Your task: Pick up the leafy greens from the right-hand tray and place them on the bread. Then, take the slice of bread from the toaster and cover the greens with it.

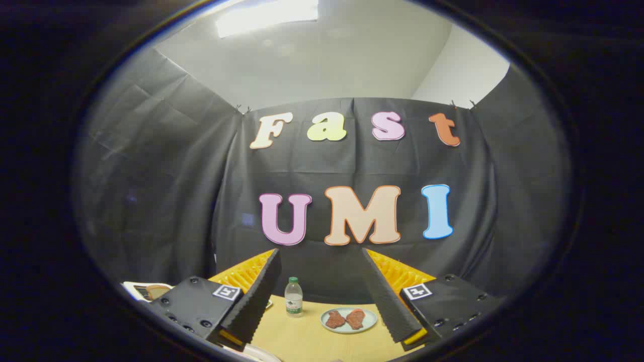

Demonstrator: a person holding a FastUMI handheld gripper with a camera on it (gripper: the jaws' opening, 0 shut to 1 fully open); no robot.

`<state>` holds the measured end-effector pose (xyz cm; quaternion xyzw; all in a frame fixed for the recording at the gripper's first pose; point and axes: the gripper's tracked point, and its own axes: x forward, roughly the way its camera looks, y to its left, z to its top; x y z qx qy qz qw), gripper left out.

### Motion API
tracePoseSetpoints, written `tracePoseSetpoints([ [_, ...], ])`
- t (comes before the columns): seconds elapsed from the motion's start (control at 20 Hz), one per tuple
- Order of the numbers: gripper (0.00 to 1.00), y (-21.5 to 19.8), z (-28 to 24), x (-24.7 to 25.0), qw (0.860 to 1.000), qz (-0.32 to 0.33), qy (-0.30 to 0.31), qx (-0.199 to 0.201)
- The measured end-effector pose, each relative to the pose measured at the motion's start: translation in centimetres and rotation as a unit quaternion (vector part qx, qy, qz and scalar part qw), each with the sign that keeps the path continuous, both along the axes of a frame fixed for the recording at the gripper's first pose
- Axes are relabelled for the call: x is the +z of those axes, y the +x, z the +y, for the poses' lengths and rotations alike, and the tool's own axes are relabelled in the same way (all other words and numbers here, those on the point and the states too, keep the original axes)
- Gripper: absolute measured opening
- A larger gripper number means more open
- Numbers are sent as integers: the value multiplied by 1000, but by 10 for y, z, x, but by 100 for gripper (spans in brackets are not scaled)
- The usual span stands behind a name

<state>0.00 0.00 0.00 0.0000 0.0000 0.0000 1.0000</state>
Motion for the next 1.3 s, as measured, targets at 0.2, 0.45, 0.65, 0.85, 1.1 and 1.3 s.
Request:
tracePoseSetpoints([
  [0.2,100,0,0,-2,1000,0,-2,0],
  [0.45,100,-4,-4,-6,1000,8,3,-7],
  [0.65,100,-8,-8,-8,1000,11,-3,-11],
  [0.85,100,-12,-12,-12,1000,18,-1,-11],
  [1.1,100,-16,-23,-20,999,34,-7,4],
  [1.3,100,-20,-32,-31,998,50,-13,27],
])
